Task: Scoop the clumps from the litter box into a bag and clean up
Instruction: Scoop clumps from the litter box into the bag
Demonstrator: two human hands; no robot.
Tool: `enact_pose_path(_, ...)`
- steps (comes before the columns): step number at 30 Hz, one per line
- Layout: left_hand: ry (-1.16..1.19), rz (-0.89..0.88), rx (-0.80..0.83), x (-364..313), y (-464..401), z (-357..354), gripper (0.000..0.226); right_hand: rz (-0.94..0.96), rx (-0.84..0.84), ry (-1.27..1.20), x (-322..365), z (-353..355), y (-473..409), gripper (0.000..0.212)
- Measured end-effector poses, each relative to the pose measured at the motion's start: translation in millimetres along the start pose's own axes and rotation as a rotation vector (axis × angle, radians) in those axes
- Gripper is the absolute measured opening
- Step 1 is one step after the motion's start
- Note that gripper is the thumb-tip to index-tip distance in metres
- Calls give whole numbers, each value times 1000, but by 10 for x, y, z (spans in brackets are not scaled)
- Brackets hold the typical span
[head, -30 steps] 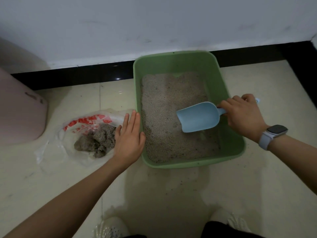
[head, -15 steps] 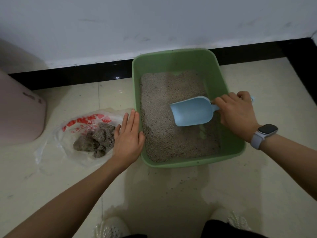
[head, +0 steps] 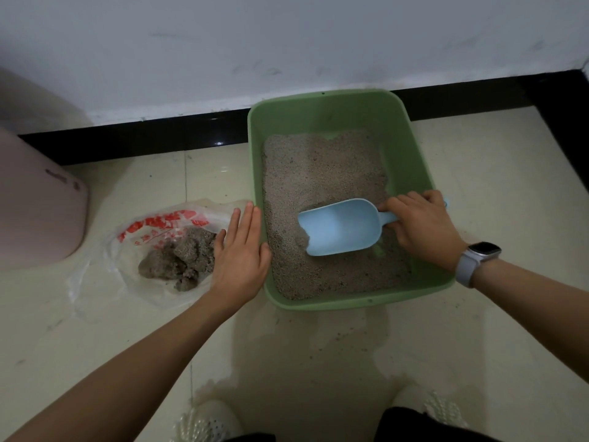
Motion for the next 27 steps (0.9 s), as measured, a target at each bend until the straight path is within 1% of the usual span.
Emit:
enact_pose_path(4,0,-2,1,2,2,-5,77,-121,138,-118,28,-108,17,20)
enact_pose_path(6,3,0,4,3,1,-9,76,-136,172,-147,51,-150,25,20)
enact_pose_path(10,9,-6,3,8,3,-11,76,-111,198,-198,138,-176,44,19)
enact_pose_path(15,27,-9,-1,37,6,-12,75,-11,224,-286,289,-179,127,20)
enact_pose_path(18,51,-19,-7,41,9,0,75,-19,235,-312,305,-180,127,20)
enact_pose_path(21,73,-33,-13,52,8,24,75,-18,304,-294,342,-121,55,20)
enact_pose_path(25,109,-56,-50,67,-9,60,73,82,479,-174,463,30,-174,21)
enact_pose_path(27,127,-62,-71,77,-14,76,72,157,494,-84,587,143,-335,21)
Point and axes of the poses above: each hand's wrist, its own y-axis away from the middle knuckle, its own z-axis out of the back of the hand, x = y × z, the point moved 6 cm from there along -y, towards the middle knuckle, and after that the axes turned 2 degrees about -x, right-handed, at the moved point
